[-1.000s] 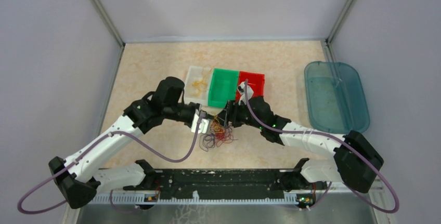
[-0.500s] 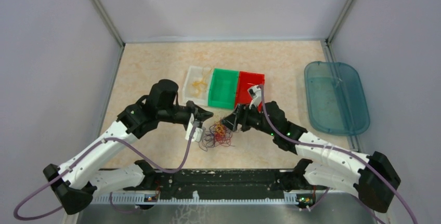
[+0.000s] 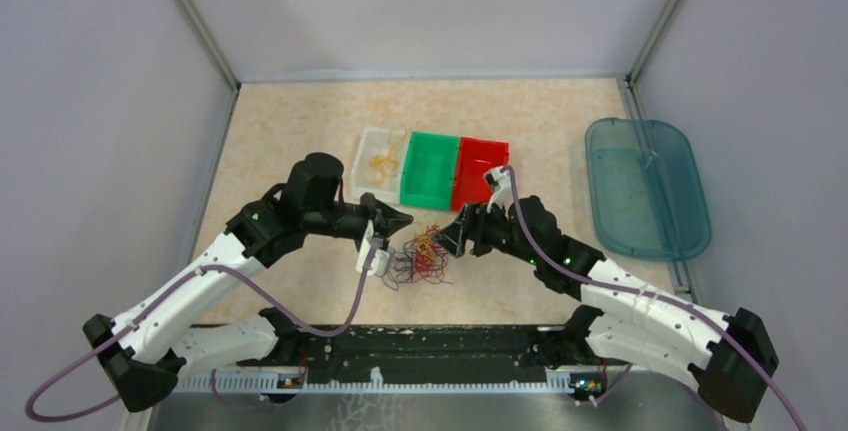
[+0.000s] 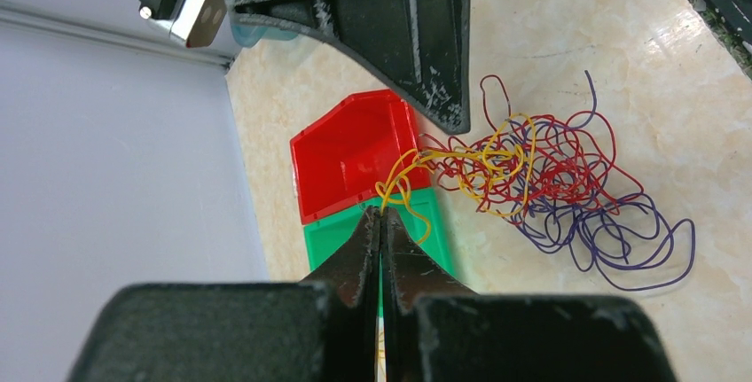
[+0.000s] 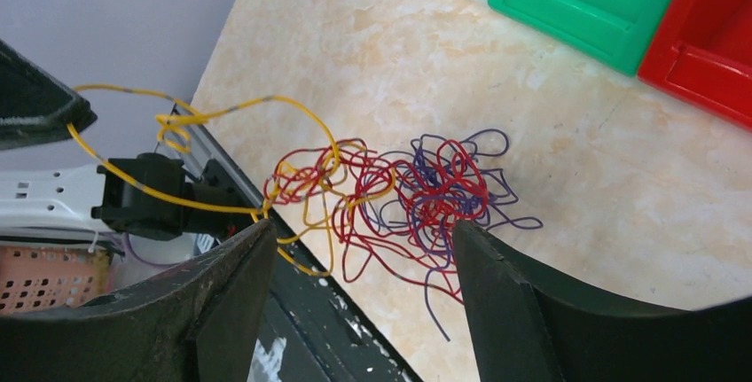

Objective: Untangle the cables

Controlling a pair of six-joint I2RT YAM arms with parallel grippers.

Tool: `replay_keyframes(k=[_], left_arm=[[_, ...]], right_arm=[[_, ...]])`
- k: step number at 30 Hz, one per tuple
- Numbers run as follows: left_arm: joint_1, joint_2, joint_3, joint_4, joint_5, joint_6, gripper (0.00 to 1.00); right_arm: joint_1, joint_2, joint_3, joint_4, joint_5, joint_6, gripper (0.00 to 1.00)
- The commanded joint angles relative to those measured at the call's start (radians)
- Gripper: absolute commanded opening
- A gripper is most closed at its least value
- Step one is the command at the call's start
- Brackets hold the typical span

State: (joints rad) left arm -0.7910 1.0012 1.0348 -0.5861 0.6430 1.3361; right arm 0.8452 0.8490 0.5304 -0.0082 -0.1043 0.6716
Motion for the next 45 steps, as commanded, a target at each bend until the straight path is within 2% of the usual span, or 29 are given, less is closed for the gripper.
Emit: replay_keyframes(k=[1,14,22,32,36,38,41,45], left_arm=[[-0.01,0.0,0.031,0.025,0.057,0.017,0.0],[-0.019,0.0,0.048,0.066,0.066,0.005,0.0],[-0.019,0.008,0.226,0.089,0.063,-0.015,0.0],[-0.019,-0.019,0.385,0.138,0.04,0.005,0.0],[-0.019,-0.017,0.433,0.23,0.007,0.057,0.0],[-0.019,-0.019,0.428,0.289,-0.021,0.147,0.0],[-0.019,-0.025,0.379,0.487,-0.066,0.247,0.0],[-0.019,0.006,0.383,0.74,-0.108,0.276,0.0]], right_arm=[[-0.004,0.066,0.087,0.104,0.02,-0.014,0.73],[-0.004,0.279,0.099,0.315,0.042,0.037,0.71],[0.024,0.432,0.029,0.424,0.126,0.074,0.69],[0.033,0.484,-0.009,0.446,0.176,0.099,0.68],[0.032,0.483,-0.013,0.442,0.175,0.104,0.68],[0.036,0.478,-0.015,0.447,0.166,0.105,0.68],[0.048,0.469,-0.014,0.446,0.169,0.094,0.68],[0.064,0.45,-0.013,0.431,0.185,0.077,0.69]])
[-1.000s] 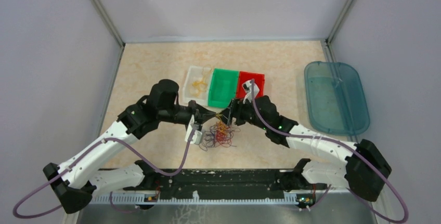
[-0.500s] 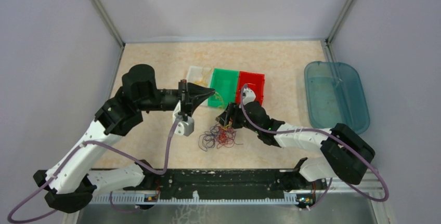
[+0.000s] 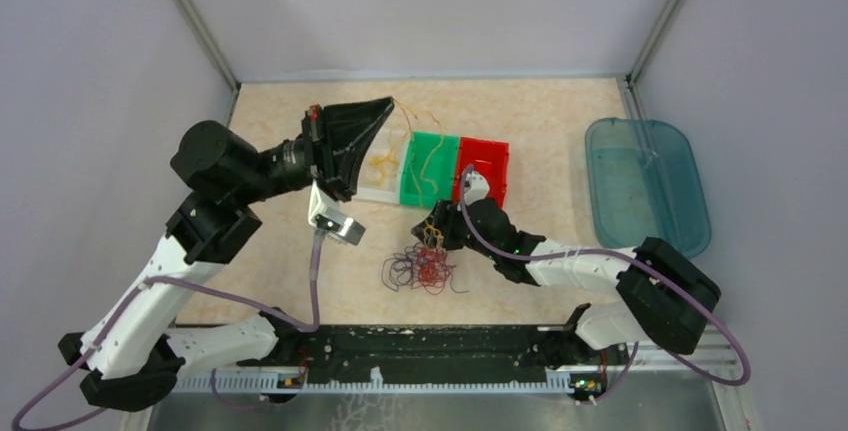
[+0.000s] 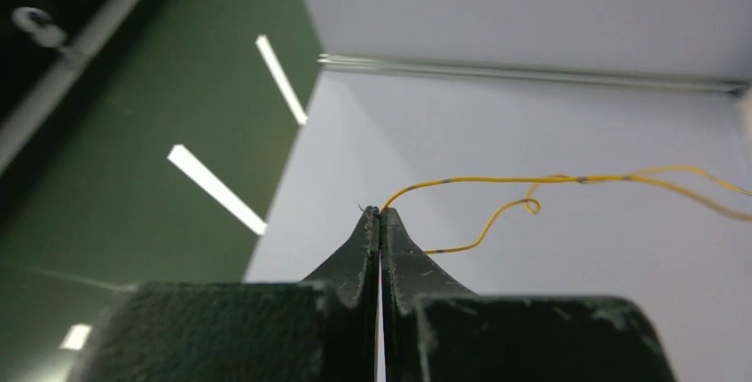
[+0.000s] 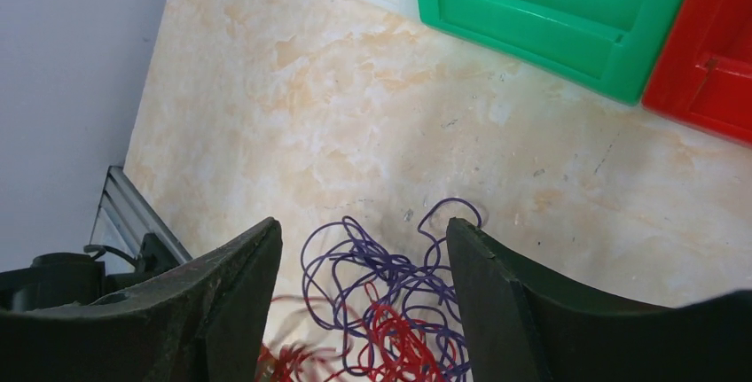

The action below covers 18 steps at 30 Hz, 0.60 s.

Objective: Untangle the cables

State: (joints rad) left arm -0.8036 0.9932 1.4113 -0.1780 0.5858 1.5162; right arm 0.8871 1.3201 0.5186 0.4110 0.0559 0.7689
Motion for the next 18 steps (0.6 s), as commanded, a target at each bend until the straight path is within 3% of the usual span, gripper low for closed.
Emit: replay_keyframes(k=[1,7,13,18], left_arm=[[-0.006,0.024,0.014,0.382,-0.063,0.083,0.0],[-0.006,0.094,0.128,0.545,-0.143,-0.004,0.0],[-0.006,0.204,0.366,0.538,-0.225,-0.074,0.0],[-0.006,0.212,0.397,0.502,-0.177,-0.065,0.0]], right_arm=[[0.026,-0.027,-0.001,0.009,0.03,-0.025,0.7],[0.029,-0.042,-0.007,-0.021,0.052,-0.035,0.71],[0.032,-0.044,-0.024,-0.019,0.069,-0.04,0.7],[0.032,-0.064,-0.017,-0.039,0.082,-0.05,0.69]])
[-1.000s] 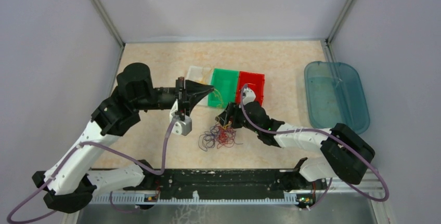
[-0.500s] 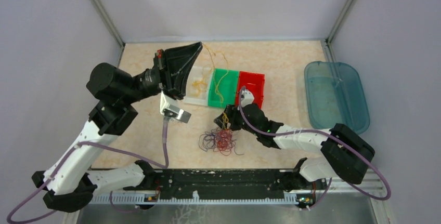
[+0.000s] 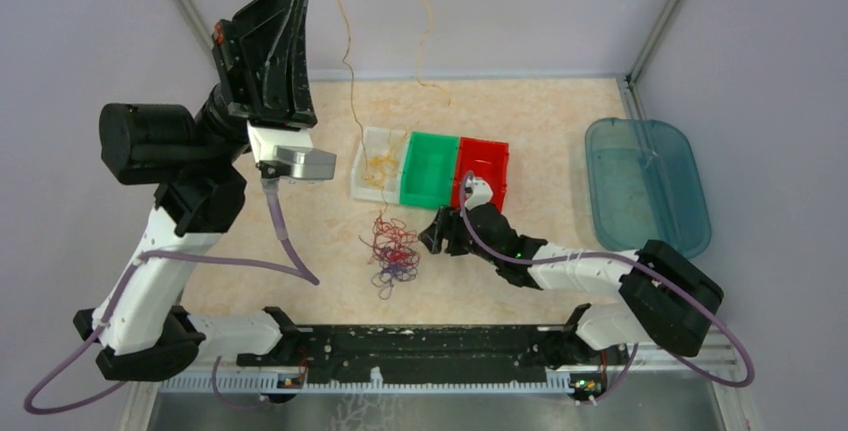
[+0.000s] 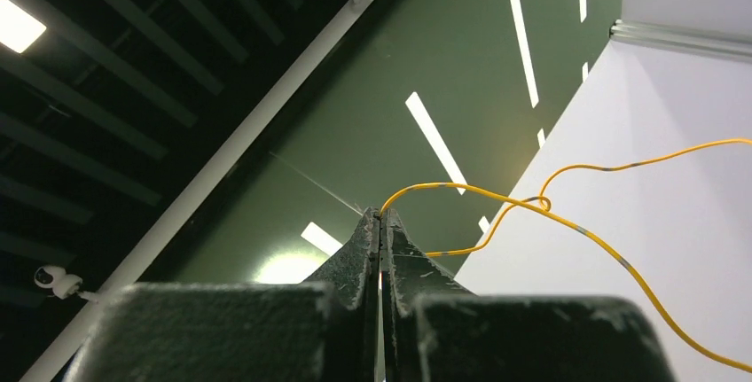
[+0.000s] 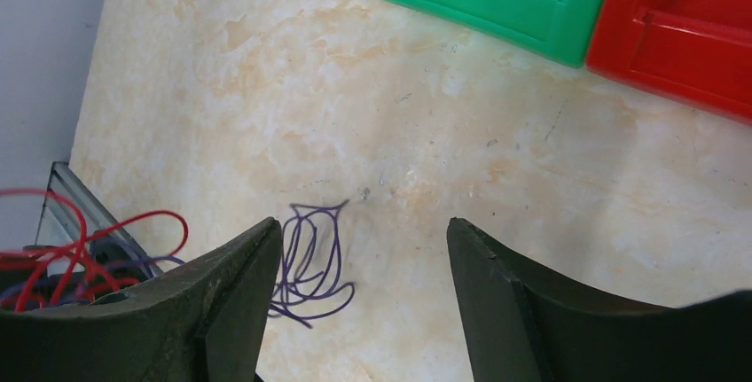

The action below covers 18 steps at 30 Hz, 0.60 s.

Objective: Untangle the cables

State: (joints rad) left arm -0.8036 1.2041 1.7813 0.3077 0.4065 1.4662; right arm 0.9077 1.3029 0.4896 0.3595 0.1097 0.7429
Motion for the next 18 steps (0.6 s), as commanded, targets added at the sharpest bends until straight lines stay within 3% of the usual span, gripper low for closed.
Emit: replay_keyframes(k=[1,9,14,18], left_arm=[[-0.006,-0.003,0.023,0.004,0.012,-0.016,0.0],[-0.006,-0.038,-0.038,-0.041,0.029,-0.026,0.0],[-0.006,-0.059,-0.098,-0.054,0.031,-0.025,0.0],[-0.006,-0.062,-0.121,-0.063,0.025,-0.034,0.0]], right_arm=[[0.012,-0.066,0.028,-0.015,0.038,-0.03,0.7],[-0.013,-0.298,0.174,-0.17,-0.055,-0.175,0.76],[-0.012,-0.368,0.242,-0.121,-0.254,-0.265,0.77],[0.007,-0.397,0.252,0.019,-0.346,-0.312,0.78]])
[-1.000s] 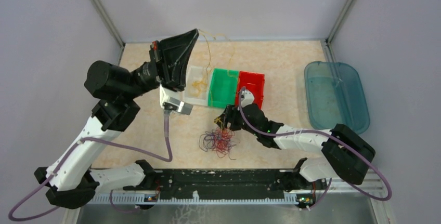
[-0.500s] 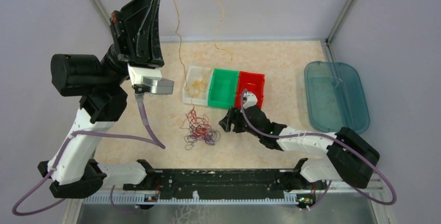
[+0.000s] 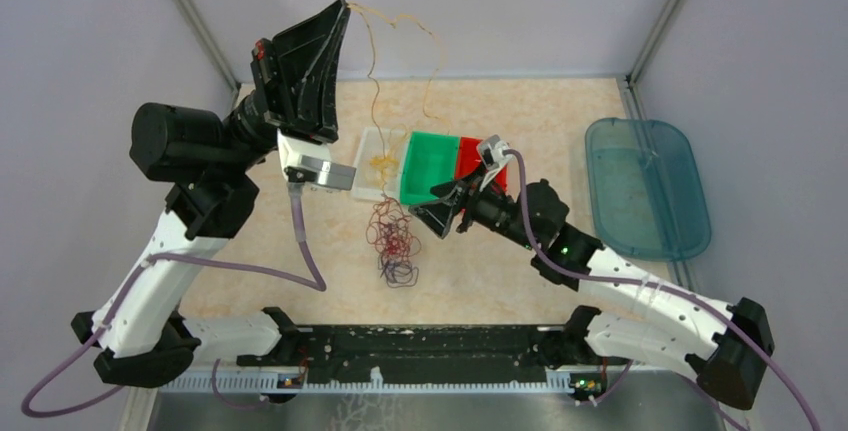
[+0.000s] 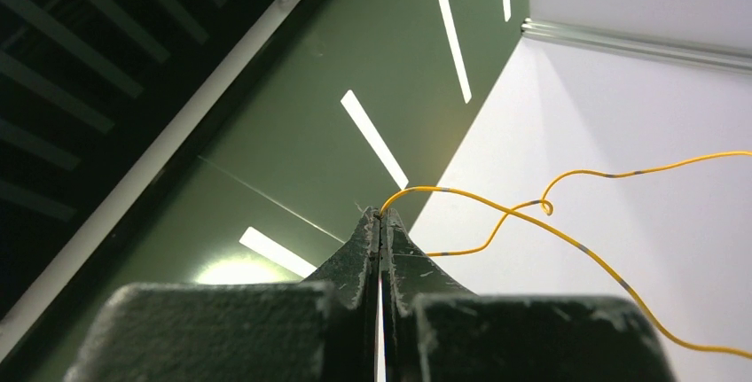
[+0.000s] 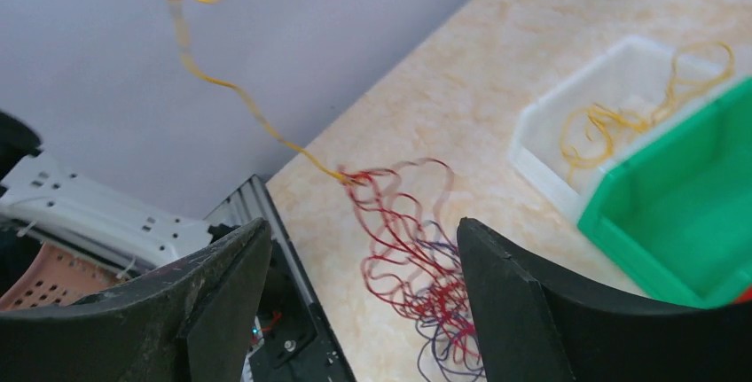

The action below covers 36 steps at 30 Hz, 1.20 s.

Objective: Untangle the cables

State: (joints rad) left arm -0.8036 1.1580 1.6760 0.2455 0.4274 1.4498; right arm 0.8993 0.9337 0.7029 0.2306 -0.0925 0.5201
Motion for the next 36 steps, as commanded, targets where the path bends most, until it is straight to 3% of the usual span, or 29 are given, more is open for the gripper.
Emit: replay_keyframes(k=[1,8,14,19,27,36], left_arm=[[-0.006,-0.016,-0.018,-0.004,0.004,-0.019,0.0],[-0.006,-0.014,-0.022,-0.005,0.014,-0.03,0.0],[-0.006,-0.007,-0.012,-0.005,0.033,-0.038,0.0],[-0.006,0.012,0.017,-0.001,0.044,-0.036,0.0],[-0.006,0.062,0.118,0.008,0.081,-0.024,0.0],[-0.006,0.123,0.273,0.008,0.114,0.049,0.0]], right_arm=[[0.026,-0.026,0.042,0.194,-0.152,-0.104,0.78],[0.04,0.116,0.152,0.272,-0.182,-0.134,0.77],[0.04,0.261,0.243,0.27,-0.186,-0.097,0.7],[0.04,0.331,0.152,0.385,-0.208,0.043,0.54],[0.04,0.432,-0.065,0.562,-0.128,0.186,0.5],[0.04,0.59,-0.166,0.658,-0.097,0.266,0.45]])
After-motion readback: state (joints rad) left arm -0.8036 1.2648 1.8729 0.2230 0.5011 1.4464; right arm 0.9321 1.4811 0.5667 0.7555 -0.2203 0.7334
